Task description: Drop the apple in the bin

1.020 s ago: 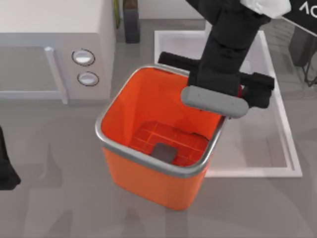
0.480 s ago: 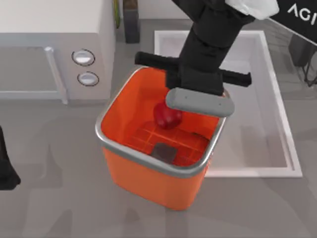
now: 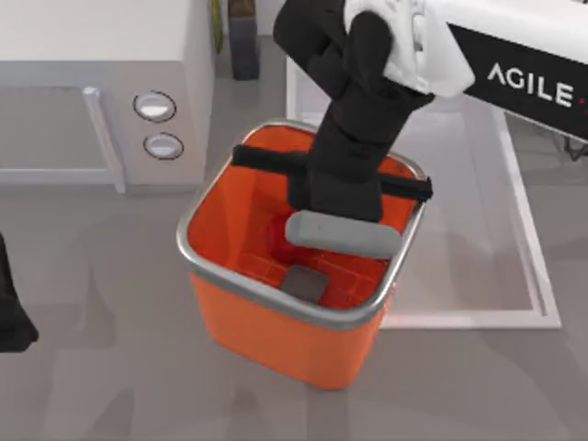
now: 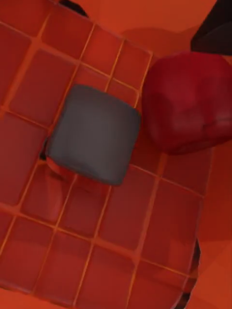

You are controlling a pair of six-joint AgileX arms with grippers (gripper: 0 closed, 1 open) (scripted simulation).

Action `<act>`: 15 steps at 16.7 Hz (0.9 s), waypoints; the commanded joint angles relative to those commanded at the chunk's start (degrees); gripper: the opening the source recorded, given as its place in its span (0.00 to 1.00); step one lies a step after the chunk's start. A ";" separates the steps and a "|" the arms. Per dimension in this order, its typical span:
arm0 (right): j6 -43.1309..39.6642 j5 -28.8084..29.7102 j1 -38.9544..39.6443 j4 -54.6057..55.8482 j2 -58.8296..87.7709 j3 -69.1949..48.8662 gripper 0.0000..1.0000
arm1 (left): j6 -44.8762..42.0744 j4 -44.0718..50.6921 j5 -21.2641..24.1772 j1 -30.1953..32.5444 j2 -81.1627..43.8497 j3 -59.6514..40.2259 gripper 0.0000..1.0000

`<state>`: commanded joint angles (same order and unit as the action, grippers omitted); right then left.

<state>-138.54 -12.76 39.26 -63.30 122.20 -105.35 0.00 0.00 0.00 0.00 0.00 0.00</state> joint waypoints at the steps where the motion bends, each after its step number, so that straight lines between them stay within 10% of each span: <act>1: 0.04 -0.01 0.24 1.40 0.23 1.09 0.00 | 0.00 0.00 0.00 0.00 0.00 0.00 1.00; 6: 0.03 0.04 0.50 2.75 0.47 2.17 0.00 | 0.00 0.00 0.00 0.00 0.00 0.00 1.00; 15: 0.03 0.04 0.50 2.75 0.47 2.17 0.68 | 0.00 0.00 0.00 0.00 0.00 0.00 1.00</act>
<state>-138.50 -12.73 39.76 -60.55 122.66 -103.18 0.00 0.00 0.00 0.00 0.00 0.00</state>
